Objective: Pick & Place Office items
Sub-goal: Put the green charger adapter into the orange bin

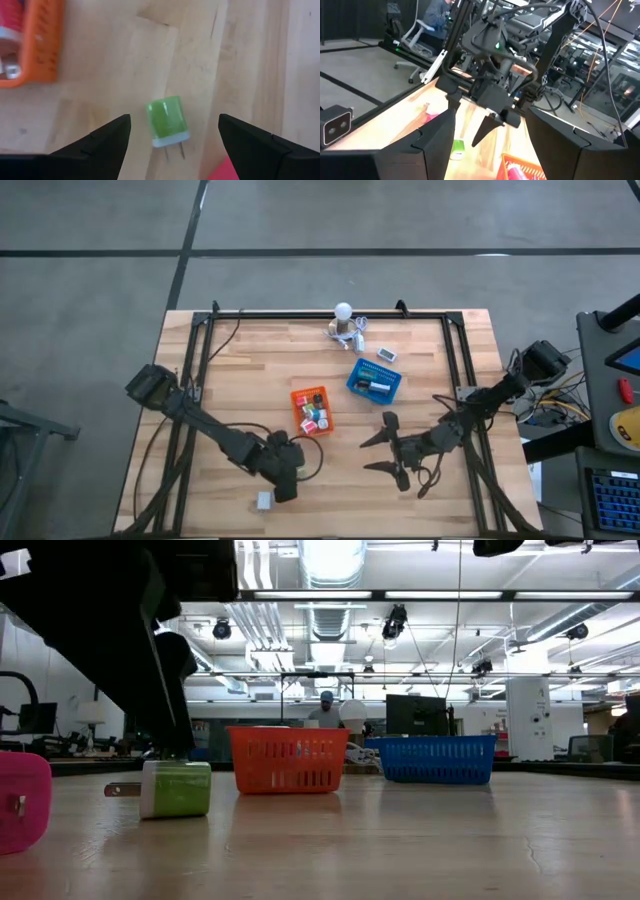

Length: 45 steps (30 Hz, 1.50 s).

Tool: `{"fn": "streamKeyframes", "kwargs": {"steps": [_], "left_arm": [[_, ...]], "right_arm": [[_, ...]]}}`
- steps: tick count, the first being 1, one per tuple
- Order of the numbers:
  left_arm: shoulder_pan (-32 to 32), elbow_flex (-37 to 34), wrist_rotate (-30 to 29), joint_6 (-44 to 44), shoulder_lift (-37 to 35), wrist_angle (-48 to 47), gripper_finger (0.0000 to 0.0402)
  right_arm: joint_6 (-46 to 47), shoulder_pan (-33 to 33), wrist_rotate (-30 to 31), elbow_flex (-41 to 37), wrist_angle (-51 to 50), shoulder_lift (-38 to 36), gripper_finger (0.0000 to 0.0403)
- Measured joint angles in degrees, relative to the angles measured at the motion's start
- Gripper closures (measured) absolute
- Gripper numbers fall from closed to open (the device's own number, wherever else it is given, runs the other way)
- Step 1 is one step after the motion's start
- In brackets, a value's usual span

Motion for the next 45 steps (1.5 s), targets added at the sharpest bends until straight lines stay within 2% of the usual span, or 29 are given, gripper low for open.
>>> {"fn": "streamKeyframes", "kwargs": {"steps": [5,19,26,35,45], "left_arm": [[0.82,1.33,2.77,0.0,3.7,-0.18,0.0094],[1.33,2.4,1.89,-2.28,5.5,-2.66,0.01],[1.62,2.36,0.8,-2.36,5.5,-2.58,0.0152],[1.62,2.34,0.18,-2.01,5.48,-2.58,0.0278],[0.82,2.3,0.16,1.84,5.45,-2.54,0.0279]], "right_arm": [[-0.02,0.09,0.01,-0.09,0.02,0.07,0.0163],[0.17,0.09,0.0,-0.19,-0.04,0.07,0.0171],[0.27,0.09,0.11,-0.26,-0.04,0.09,0.0177],[0.65,0.09,1.39,-0.26,-0.02,0.09,0.0177],[0.97,0.09,1.52,-0.26,0.0,0.09,0.0177]]}}
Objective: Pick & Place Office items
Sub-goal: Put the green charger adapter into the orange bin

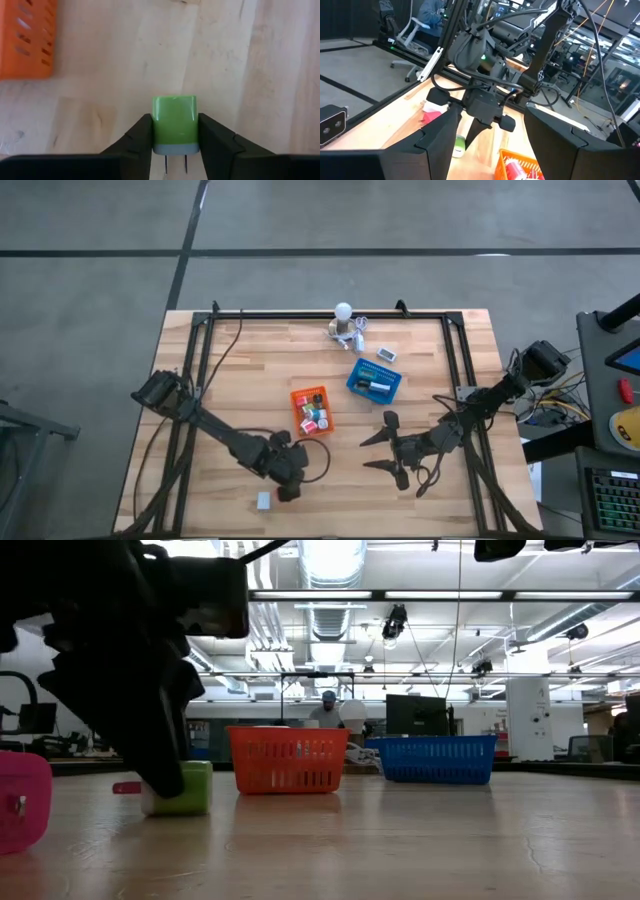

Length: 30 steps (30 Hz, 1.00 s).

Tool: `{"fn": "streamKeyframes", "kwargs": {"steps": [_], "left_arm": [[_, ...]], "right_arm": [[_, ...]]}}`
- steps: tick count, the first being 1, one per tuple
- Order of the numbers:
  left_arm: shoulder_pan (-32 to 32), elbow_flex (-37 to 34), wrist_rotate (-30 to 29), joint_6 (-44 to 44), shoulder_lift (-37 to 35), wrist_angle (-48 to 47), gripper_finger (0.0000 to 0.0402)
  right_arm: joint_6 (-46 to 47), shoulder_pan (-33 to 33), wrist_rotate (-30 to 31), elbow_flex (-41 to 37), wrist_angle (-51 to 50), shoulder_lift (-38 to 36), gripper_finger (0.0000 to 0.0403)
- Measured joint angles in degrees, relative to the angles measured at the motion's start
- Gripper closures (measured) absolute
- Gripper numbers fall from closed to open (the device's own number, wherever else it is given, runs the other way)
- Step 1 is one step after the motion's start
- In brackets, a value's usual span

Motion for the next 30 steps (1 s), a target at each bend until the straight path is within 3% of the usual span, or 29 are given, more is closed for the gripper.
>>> {"fn": "streamKeyframes", "kwargs": {"steps": [3,18,30], "left_arm": [[-0.93,0.0,-0.92,0.66,0.0,0.0,0.0279],[-5.31,-0.56,-21.88,6.11,-0.7,2.74,0.0279],[-4.59,-17.72,-23.56,24.05,-11.45,36.79,0.0279]], "right_arm": [[0.58,0.0,-0.02,0.0,-0.04,0.01,0.0177],[0.78,0.0,-0.34,-0.29,-0.02,0.02,0.0177],[0.97,-0.13,-6.72,-1.01,0.03,0.26,0.0177]]}}
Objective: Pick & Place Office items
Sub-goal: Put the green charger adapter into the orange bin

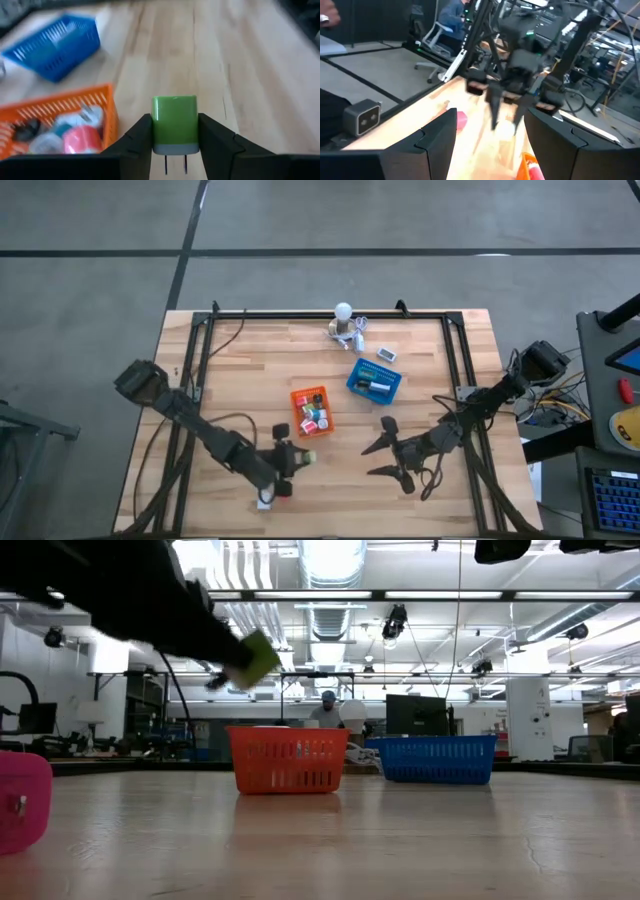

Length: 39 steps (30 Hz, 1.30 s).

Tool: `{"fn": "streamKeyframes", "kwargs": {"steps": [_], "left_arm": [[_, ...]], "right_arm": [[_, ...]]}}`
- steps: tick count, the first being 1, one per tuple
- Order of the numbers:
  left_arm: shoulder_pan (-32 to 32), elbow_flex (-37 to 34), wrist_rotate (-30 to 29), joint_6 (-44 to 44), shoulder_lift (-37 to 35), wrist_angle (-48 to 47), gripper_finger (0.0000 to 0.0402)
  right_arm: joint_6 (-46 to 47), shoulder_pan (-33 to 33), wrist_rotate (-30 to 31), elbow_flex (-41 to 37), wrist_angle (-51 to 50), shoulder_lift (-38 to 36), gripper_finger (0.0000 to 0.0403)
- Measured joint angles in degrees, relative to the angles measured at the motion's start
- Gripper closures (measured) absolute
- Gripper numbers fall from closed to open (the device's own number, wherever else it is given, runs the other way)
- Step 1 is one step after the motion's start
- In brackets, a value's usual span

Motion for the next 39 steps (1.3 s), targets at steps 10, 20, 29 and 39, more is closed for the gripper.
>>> {"fn": "streamKeyframes", "kwargs": {"steps": [10,20,29,39], "left_arm": [[5.91,-18.47,7.96,10.85,-12.08,29.21,0.0279],[14.79,-20.59,16.39,13.42,-15.52,29.15,0.0279],[20.11,-20.69,19.12,12.99,-15.7,25.99,0.0279],[23.88,-19.6,19.58,7.37,-15.7,19.29,0.0279]], "right_arm": [[0.51,-1.85,-3.95,-0.36,0.43,-0.02,0.0177],[2.47,-7.23,-4.51,-2.65,0.18,-0.04,0.0177],[3.04,-8.06,-4.62,-5.43,4.65,-0.04,0.0177],[4.07,-8.07,-3.99,-7.79,8.01,-0.04,0.0177]]}}
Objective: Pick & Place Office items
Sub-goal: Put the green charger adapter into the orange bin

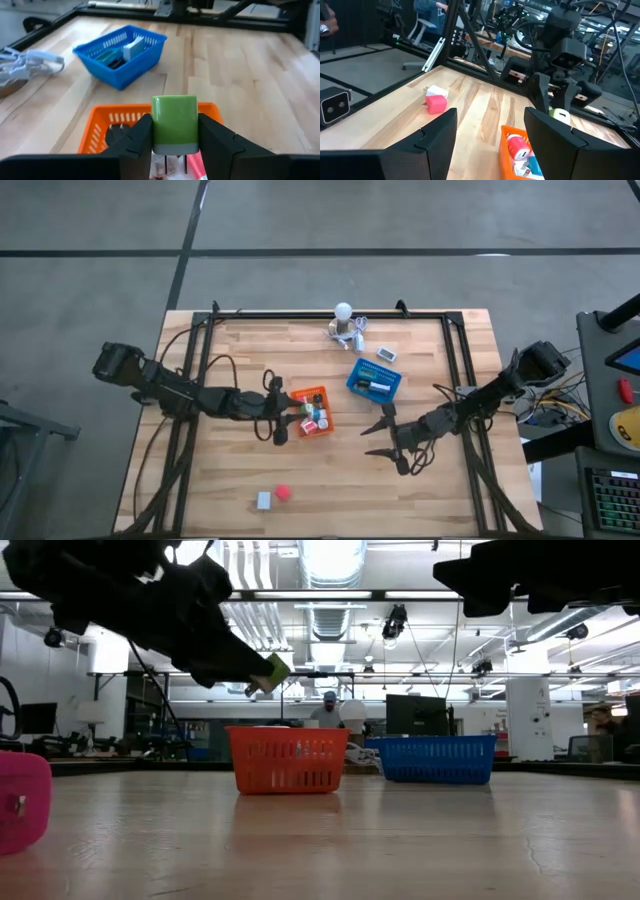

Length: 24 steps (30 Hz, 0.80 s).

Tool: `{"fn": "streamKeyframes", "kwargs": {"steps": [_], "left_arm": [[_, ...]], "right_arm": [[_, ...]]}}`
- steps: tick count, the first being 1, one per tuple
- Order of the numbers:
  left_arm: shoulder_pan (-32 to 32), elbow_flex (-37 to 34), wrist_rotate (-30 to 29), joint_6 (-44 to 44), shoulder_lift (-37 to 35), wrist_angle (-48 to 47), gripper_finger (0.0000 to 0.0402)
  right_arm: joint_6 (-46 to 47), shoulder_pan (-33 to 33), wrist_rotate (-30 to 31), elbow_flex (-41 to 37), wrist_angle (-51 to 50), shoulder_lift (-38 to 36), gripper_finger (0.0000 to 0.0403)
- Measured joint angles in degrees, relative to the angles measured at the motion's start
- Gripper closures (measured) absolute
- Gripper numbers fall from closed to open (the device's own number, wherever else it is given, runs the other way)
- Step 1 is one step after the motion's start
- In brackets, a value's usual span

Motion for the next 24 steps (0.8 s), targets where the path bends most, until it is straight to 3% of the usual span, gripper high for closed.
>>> {"fn": "streamKeyframes", "kwargs": {"steps": [13,24], "left_arm": [[5.09,12.05,1.06,-1.48,0.0,-26.72,0.0279],[9.91,17.16,8.99,0.7,4.95,-34.27,0.0279]], "right_arm": [[-0.19,-0.07,0.14,0.39,-0.12,-0.02,0.0177],[-0.03,-0.09,0.19,0.54,-0.21,-0.02,0.0177]]}}
